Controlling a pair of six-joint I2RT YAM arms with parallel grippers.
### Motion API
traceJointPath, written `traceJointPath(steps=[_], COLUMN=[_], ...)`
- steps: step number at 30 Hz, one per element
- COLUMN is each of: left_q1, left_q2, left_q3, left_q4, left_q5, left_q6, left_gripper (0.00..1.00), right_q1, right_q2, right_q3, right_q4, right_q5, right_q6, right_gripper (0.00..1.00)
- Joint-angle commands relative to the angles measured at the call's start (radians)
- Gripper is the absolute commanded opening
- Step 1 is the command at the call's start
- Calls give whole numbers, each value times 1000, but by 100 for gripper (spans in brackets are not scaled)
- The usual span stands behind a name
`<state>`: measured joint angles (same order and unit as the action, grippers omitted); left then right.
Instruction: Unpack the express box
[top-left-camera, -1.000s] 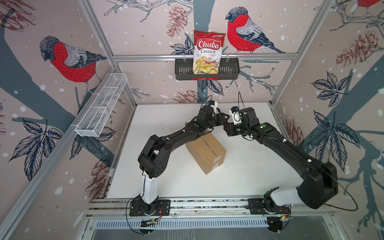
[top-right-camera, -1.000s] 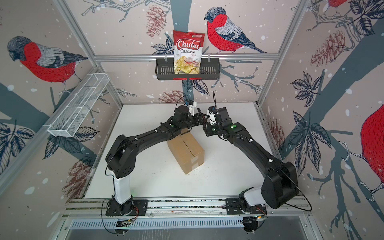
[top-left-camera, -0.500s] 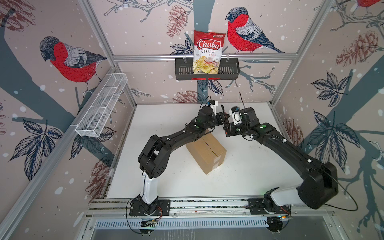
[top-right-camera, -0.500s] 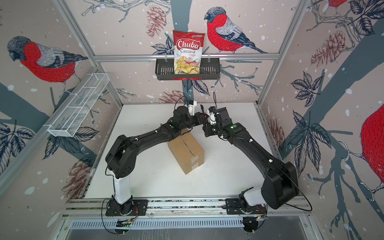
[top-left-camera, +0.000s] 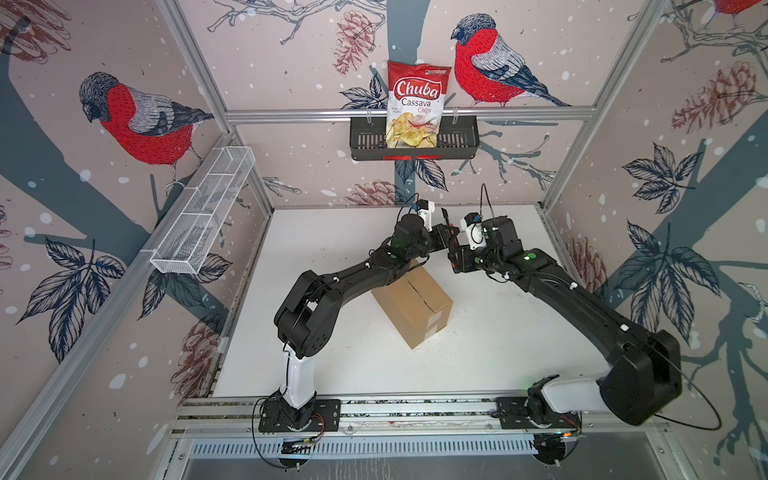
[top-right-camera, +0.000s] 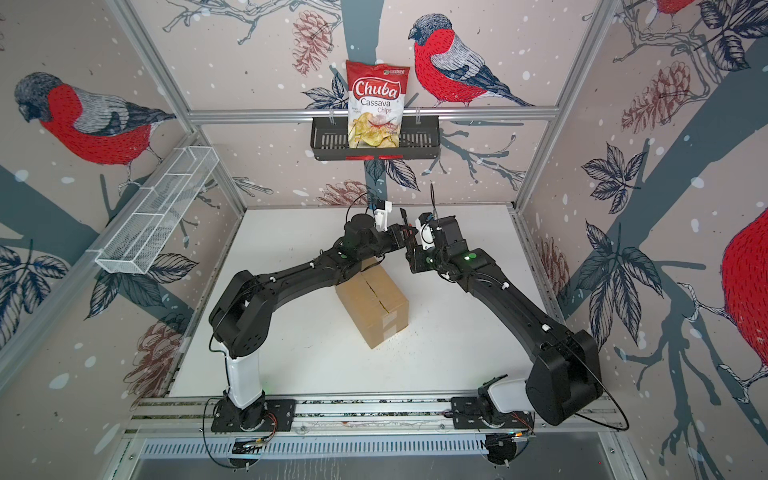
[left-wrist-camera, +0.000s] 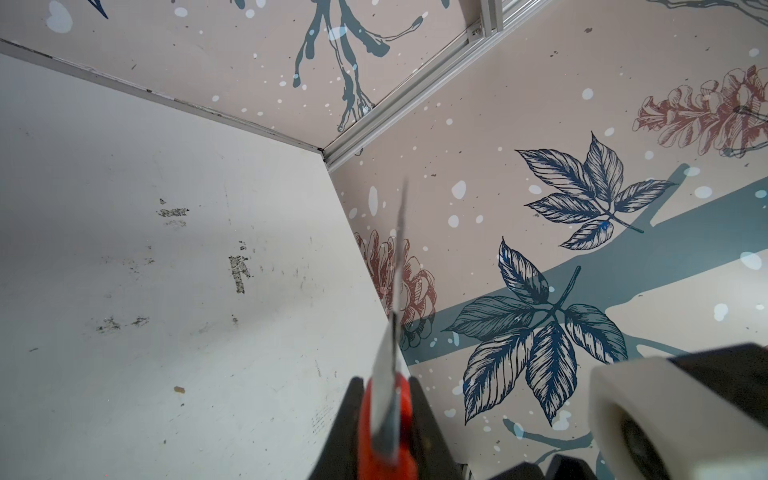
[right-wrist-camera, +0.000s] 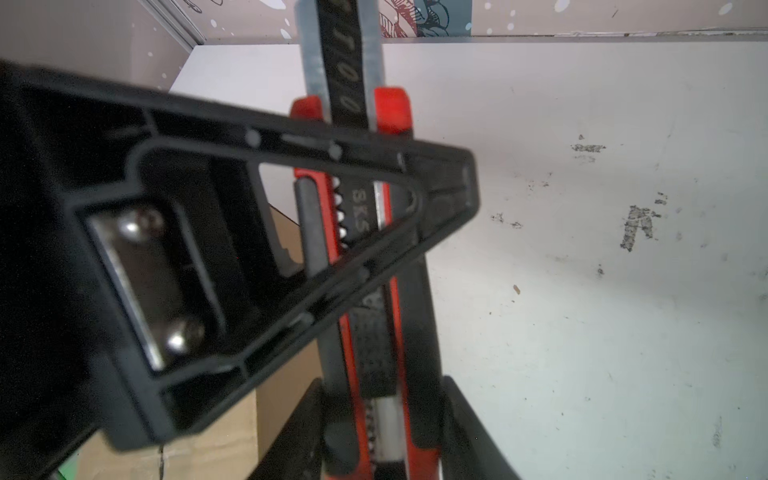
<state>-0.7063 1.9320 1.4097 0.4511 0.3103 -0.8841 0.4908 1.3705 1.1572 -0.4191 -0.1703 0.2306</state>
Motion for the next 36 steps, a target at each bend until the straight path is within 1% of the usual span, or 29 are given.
traceJointPath(steps=[1,3,5,8,10,13,16,20,22,26,30,36], left_q1=[8,12,16,20,24,34,44,49,50,54,54,54], left_q2=[-8,-14,-22,-34,-40,-46,-47,-50,-53,-53,-34,0], left_q3=[-9,-16,-17,-19,-20,-23,-22,-27,-40,-74,-83,-84], left_q4=[53,72,78,85,96,131,174,251,301,425,532,644], left_q5=[-11,-8,-7,-11,-15,-19,-19,-23,-29,-48,-53,-47], left_q6=[-8,-16,-19,-19,-21,-37,-61,-103,-129,-208,-292,-398], left_gripper=[0,0,0,0,0,0,0,0,0,0,0,0], right_q1=[-6,-11,-17,-36,-46,-54,-78,-115,-129,-156,-165,-166], right_q2=[-18,-27,-35,-44,-49,-78,-126,-204,-236,-281,-272,-198], right_q3=[-7,-20,-32,-51,-59,-84,-135,-221,-261,-369,-429,-416], right_q4=[60,79,97,126,138,162,228,376,462,702,899,1024], right_q5=[-26,-40,-54,-87,-122,-142,-188,-278,-297,-333,-349,-387], right_q6=[26,38,51,71,82,105,160,280,348,535,656,725], right_gripper=[48,58,65,68,69,71,72,70,70,70,70,70])
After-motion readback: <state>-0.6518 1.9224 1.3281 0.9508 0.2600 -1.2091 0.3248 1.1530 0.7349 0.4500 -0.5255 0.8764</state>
